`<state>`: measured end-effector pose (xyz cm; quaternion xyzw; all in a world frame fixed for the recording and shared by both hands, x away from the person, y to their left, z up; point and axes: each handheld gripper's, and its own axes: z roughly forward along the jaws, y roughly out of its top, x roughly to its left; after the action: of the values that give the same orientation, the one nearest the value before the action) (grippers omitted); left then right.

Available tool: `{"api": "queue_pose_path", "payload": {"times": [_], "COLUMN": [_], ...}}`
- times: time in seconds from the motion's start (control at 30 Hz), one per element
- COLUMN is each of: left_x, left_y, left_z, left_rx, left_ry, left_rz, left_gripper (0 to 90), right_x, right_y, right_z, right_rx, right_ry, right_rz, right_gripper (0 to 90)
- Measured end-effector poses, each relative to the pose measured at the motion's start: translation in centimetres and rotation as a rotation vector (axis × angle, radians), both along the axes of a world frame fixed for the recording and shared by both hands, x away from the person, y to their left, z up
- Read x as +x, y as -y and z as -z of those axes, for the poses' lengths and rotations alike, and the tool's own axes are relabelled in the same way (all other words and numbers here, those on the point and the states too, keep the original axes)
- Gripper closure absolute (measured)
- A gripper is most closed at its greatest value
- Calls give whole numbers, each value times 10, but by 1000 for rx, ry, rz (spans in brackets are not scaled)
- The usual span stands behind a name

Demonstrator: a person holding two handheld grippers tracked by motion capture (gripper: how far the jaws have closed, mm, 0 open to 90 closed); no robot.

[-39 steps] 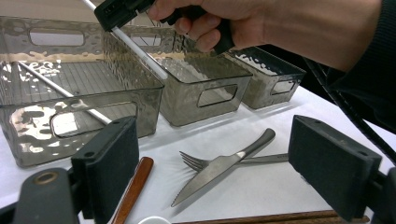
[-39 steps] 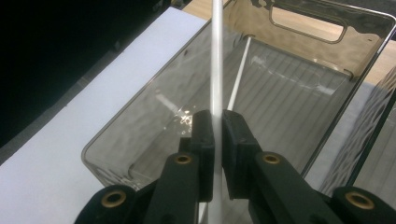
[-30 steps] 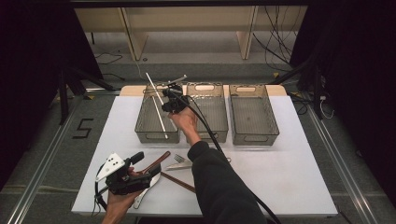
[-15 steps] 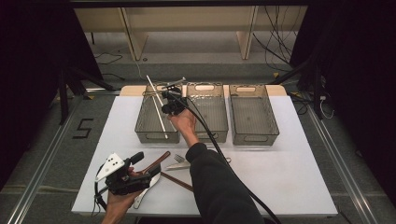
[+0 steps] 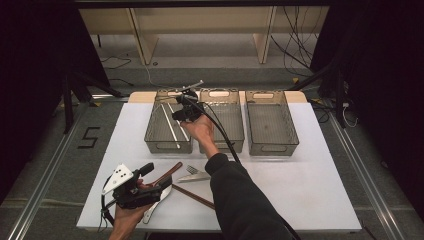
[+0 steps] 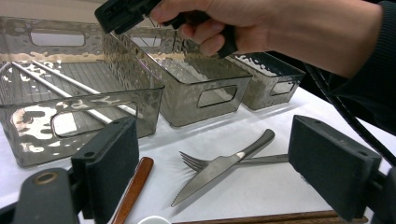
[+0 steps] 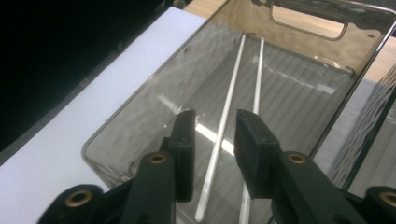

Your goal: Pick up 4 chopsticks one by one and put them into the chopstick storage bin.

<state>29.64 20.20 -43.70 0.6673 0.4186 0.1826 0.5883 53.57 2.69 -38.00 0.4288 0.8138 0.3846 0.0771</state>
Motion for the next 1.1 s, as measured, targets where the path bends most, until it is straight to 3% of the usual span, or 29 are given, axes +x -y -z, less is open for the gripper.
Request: {"api": "queue_pose_path", "payload": {"times": [0.23, 0.6, 0.83, 1.1], "left_x": [0, 0, 0, 1], "left_y": [0, 1, 0, 1], "left_z": [0, 0, 1, 1], "left_rx": [0, 4, 5, 7], "left_ry": [-1, -3, -2, -5], "left_rz": [0, -2, -5, -6], "left_gripper": [160, 160, 160, 160], "right_x": [-14, -43, -64, -93], "right_y": [14, 42, 57, 81], "right_z": [-14, -27, -26, -13], "right_rx": [23, 56, 49, 16], "right_ry": [16, 31, 39, 31], "right_rz": [-76, -157, -208, -256], "right_gripper": [516, 437, 398, 378]}}
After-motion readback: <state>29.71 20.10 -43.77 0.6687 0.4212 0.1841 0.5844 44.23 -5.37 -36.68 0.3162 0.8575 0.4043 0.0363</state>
